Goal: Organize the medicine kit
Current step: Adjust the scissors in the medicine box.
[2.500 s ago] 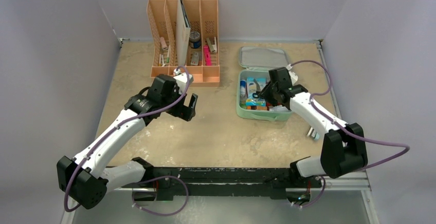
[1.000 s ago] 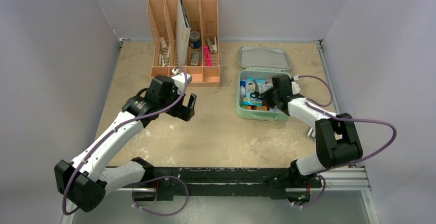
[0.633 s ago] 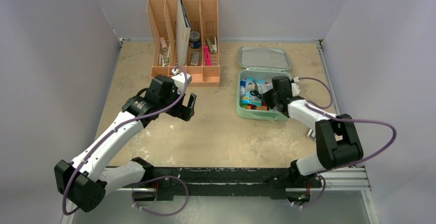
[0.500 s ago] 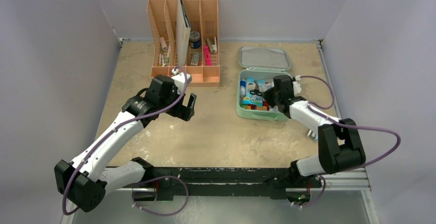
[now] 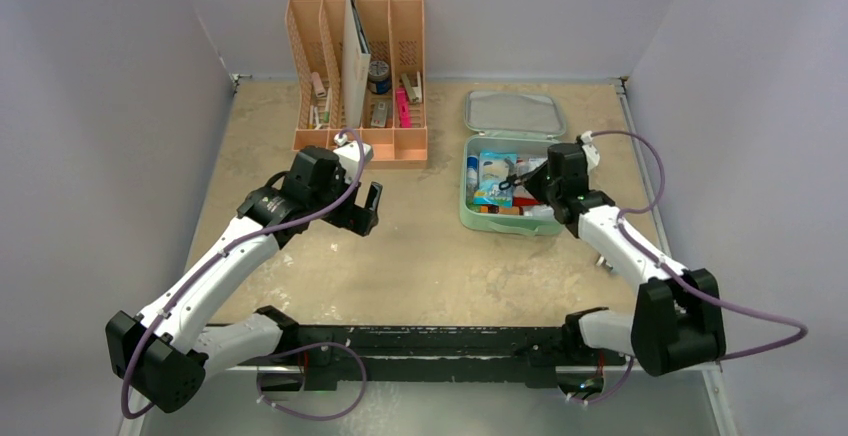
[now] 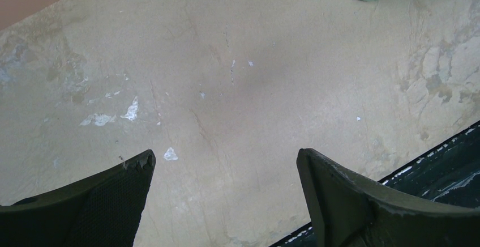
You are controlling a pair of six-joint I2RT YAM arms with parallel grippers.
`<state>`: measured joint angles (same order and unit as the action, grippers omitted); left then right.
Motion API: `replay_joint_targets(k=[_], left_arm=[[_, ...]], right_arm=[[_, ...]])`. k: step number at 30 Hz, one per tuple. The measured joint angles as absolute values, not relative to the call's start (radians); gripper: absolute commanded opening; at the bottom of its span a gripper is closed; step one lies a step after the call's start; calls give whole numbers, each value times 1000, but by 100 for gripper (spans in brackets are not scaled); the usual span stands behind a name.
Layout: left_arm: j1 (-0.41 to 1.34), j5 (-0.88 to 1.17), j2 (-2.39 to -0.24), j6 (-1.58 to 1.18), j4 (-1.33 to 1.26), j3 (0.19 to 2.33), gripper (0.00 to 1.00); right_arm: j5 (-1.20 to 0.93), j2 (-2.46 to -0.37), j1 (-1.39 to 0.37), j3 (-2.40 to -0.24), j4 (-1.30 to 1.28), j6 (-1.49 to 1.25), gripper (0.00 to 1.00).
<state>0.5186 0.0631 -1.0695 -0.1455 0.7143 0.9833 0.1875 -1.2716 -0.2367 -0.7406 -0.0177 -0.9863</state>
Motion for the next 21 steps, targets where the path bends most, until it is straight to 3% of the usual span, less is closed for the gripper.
replay_joint_targets(k=[11, 21], left_arm=[[519, 77, -1075, -146, 712, 983, 95], [519, 89, -1081, -146, 712, 983, 95]], right_arm=[[-78, -1263, -79, -902, -134, -607, 0], [-574, -1314, 143, -1061, -324, -324, 0]])
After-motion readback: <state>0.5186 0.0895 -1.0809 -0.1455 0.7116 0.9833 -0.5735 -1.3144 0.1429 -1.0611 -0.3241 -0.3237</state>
